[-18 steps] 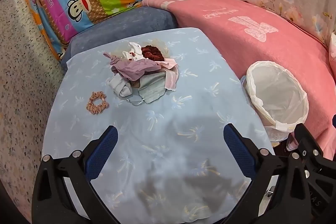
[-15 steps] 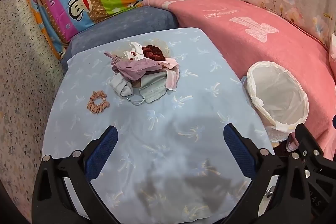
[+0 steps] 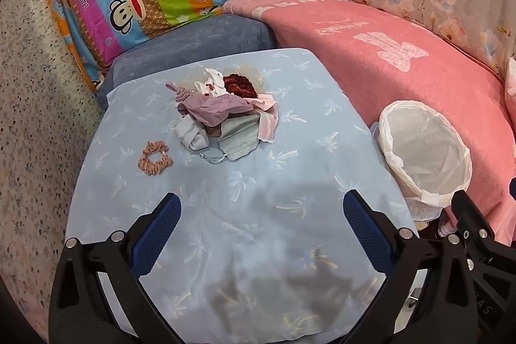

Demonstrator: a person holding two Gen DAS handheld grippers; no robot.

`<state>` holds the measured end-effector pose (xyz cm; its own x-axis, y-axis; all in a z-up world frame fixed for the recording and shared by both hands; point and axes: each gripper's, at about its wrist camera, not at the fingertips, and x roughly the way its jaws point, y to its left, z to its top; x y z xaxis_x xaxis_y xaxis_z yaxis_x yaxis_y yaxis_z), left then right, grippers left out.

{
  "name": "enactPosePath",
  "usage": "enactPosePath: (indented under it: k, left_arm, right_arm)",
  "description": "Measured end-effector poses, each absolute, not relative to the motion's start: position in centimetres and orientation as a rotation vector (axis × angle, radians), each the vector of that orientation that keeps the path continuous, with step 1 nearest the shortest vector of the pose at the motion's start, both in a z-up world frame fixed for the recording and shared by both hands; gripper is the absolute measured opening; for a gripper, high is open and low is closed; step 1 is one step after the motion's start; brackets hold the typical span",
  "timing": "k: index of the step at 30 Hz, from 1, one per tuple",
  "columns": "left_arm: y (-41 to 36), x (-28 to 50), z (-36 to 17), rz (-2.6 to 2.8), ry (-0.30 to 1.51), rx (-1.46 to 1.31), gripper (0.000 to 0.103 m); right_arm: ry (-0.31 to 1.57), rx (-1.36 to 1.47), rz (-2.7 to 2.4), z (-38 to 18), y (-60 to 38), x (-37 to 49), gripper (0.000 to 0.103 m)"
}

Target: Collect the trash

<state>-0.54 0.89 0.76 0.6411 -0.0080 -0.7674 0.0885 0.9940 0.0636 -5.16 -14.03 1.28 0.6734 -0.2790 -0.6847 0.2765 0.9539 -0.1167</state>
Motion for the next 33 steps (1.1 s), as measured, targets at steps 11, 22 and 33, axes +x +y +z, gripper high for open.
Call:
enactPosePath:
  k: [11,22,33]
  left_arm:
    - [0.82,-0.63,0.90,-0.051,0.870,0.092,0.096]
    - [1.24,-0.69,1.14,-0.046,0.875,0.083,0.096]
    - [1.23,-0.71,1.10,-0.046,0.874,0.083,0.096]
  right_arm:
    - [0.767,-0.003,-0.316,1.46,-14.07,-5.14,0.097]
    - [0.767,-0.004,-0.316,1.43,-14.01,-5.14,0.097]
    - [0.763,-0.012,-0.315,1.65,-13.81,-5.12,0.097]
